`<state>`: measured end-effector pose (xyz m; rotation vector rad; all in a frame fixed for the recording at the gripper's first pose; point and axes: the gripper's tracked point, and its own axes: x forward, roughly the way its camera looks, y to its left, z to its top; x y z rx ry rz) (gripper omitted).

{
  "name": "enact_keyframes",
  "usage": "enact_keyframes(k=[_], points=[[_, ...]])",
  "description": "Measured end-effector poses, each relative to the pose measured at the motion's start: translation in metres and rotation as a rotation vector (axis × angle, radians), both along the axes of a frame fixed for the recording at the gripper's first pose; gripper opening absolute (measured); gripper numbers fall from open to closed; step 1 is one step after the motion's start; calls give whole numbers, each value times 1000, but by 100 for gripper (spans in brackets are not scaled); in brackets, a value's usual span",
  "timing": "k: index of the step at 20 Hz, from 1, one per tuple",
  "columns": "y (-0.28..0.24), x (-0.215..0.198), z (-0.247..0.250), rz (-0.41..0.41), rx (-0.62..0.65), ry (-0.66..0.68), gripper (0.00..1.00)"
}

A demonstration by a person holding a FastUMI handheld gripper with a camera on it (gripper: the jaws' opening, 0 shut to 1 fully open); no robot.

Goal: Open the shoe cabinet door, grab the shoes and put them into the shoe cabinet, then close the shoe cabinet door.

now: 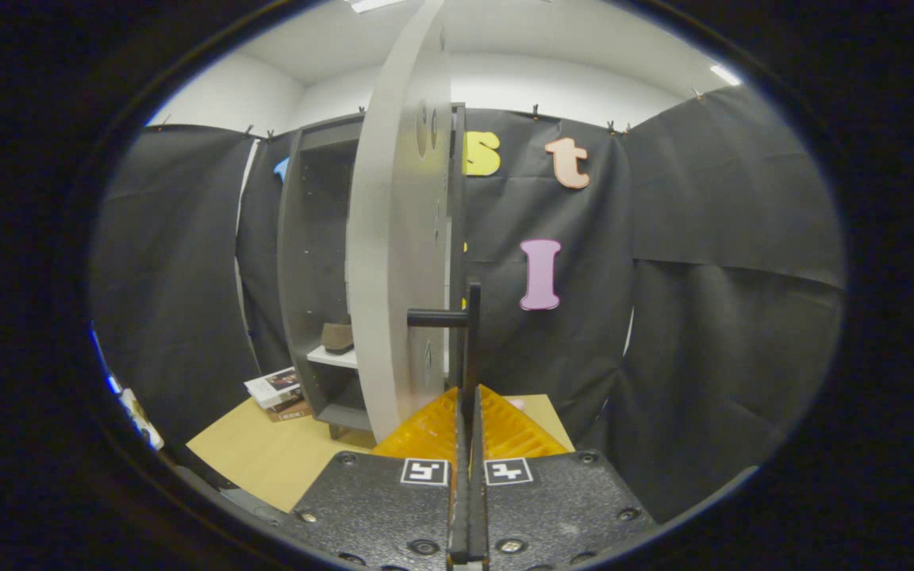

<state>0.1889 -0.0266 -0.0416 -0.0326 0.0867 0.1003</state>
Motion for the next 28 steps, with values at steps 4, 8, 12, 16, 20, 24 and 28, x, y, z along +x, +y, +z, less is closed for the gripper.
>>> enact_keyframes(k=[4, 8, 12, 16, 20, 24, 28], points=[[-8, -6, -3, -19, 5, 19, 4], [-15, -36, -8, -59, -46, 29, 24], [-4, -77, -28, -91, -52, 64, 66], [38, -97, -77, -70, -20, 116, 92], [103, -85, -148, 28, -16, 207, 95], [159, -54, -217, 122, -36, 281, 95], [206, -9, -287, 182, -34, 378, 95]])
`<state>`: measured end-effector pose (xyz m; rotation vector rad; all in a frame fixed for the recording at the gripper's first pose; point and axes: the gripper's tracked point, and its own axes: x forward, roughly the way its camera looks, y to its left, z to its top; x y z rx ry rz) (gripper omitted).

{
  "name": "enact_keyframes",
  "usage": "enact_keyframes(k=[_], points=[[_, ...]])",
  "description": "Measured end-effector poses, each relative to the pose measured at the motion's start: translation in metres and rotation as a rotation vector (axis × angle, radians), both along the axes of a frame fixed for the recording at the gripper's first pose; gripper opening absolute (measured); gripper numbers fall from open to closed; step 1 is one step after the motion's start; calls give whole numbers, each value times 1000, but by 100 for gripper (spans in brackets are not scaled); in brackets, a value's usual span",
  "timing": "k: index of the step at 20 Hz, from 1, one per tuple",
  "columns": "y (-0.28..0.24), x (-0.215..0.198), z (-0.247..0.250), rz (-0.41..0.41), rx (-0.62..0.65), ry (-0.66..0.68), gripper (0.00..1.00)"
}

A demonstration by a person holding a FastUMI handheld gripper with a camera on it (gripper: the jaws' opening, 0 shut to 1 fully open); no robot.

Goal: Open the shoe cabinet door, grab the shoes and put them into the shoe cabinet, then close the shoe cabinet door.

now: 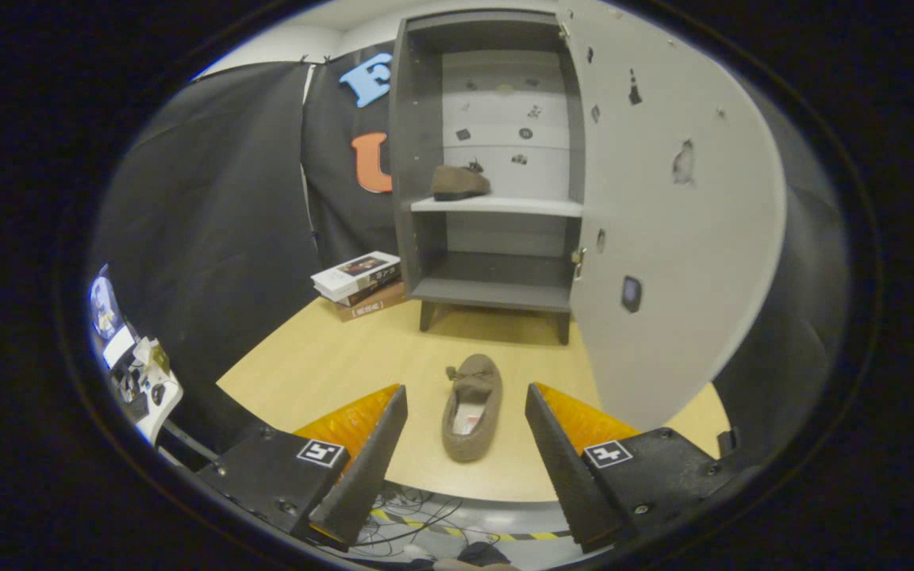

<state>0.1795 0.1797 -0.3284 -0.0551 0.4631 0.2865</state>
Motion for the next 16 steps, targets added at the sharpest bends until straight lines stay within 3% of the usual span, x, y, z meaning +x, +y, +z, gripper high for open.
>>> enact_keyframes(k=[8, 16], points=[[45, 95, -110, 12, -3, 197, 95], [62, 161, -168, -31, 14, 325, 94]])
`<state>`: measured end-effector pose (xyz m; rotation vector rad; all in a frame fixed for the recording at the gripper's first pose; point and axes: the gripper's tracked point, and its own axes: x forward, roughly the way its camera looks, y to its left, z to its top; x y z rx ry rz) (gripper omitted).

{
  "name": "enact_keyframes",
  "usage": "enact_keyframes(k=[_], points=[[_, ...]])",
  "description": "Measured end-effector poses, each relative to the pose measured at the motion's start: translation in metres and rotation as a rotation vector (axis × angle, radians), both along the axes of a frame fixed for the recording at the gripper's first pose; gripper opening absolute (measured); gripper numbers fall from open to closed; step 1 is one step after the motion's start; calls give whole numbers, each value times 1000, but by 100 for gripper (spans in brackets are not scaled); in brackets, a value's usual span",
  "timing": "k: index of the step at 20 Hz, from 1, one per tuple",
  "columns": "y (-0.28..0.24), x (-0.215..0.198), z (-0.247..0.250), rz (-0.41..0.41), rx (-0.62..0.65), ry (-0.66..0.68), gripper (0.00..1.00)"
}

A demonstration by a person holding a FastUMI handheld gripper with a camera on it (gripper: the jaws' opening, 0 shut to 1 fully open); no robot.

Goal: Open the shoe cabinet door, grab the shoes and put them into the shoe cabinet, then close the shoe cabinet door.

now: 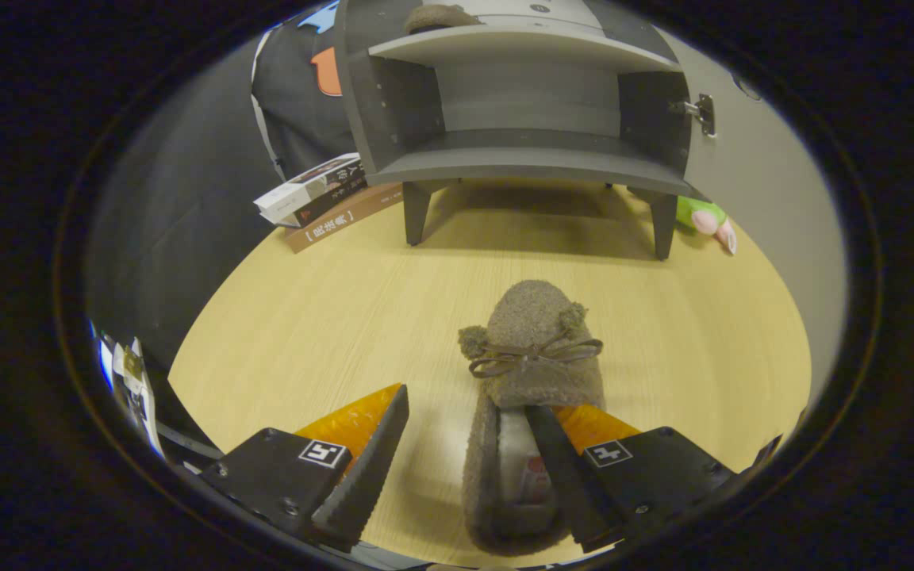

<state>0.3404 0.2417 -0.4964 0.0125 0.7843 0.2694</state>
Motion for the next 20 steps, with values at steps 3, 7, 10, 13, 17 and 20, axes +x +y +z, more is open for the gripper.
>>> enact_keyframes(k=[3, 7, 10, 13, 17, 20], points=[[-1, 15, -5, -29, 9, 1, 83], [-9, 21, -13, -57, 12, 1, 32], [-4, 19, -4, -21, 34, 14, 8], [-3, 14, 28, 6, 28, -47, 6], [1, 7, 104, 31, 50, -174, 6], [0, 6, 168, 25, 61, -278, 6]])
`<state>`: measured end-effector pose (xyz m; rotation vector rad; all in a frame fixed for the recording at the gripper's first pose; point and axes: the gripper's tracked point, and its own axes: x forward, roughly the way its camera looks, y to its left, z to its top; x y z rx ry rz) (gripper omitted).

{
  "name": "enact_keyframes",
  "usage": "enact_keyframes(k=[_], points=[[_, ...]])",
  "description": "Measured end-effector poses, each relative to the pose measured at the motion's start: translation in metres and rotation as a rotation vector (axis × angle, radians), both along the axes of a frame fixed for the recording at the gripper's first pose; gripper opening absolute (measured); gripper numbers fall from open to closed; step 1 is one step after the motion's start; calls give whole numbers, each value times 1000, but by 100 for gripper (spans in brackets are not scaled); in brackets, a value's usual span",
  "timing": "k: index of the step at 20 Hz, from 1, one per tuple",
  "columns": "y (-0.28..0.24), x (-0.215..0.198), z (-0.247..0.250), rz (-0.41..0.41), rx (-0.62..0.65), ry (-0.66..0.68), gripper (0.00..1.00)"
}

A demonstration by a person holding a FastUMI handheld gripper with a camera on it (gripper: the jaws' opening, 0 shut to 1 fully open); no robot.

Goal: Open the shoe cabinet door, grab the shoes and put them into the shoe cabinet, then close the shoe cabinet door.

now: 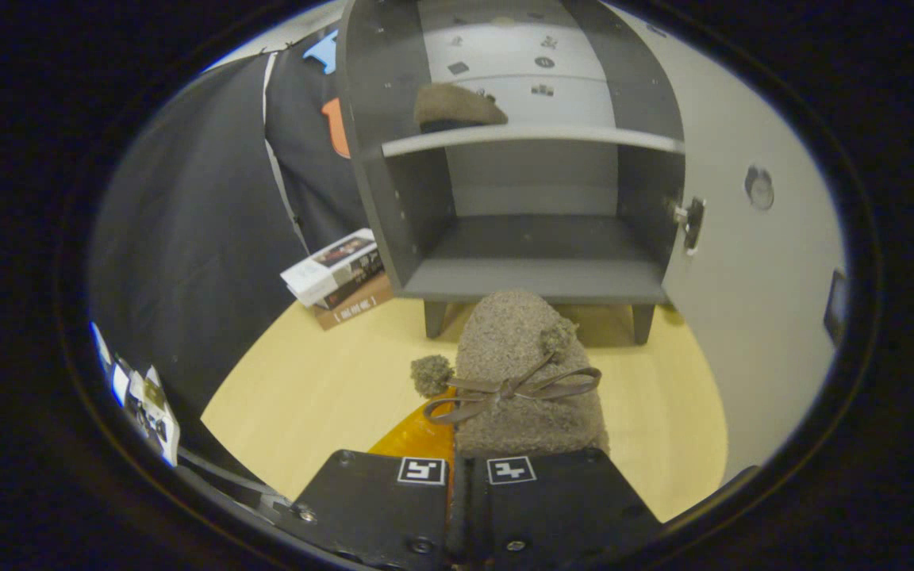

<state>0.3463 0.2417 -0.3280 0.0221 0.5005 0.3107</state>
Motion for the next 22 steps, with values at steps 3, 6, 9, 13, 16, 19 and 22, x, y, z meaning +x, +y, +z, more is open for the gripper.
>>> enact_keyframes(k=[3, 6, 9, 13, 16, 19, 22], points=[[-2, -4, 60, -18, 17, -75, 6], [-8, 6, 113, -38, -3, -156, 6], [-10, 26, 151, -60, -22, -208, 6], [-14, 73, 198, -90, -52, -283, 6], [-11, 108, 228, -104, -59, -326, 6], [-9, 148, 252, -125, -73, -364, 6], [-5, 192, 268, -139, -71, -377, 6]])
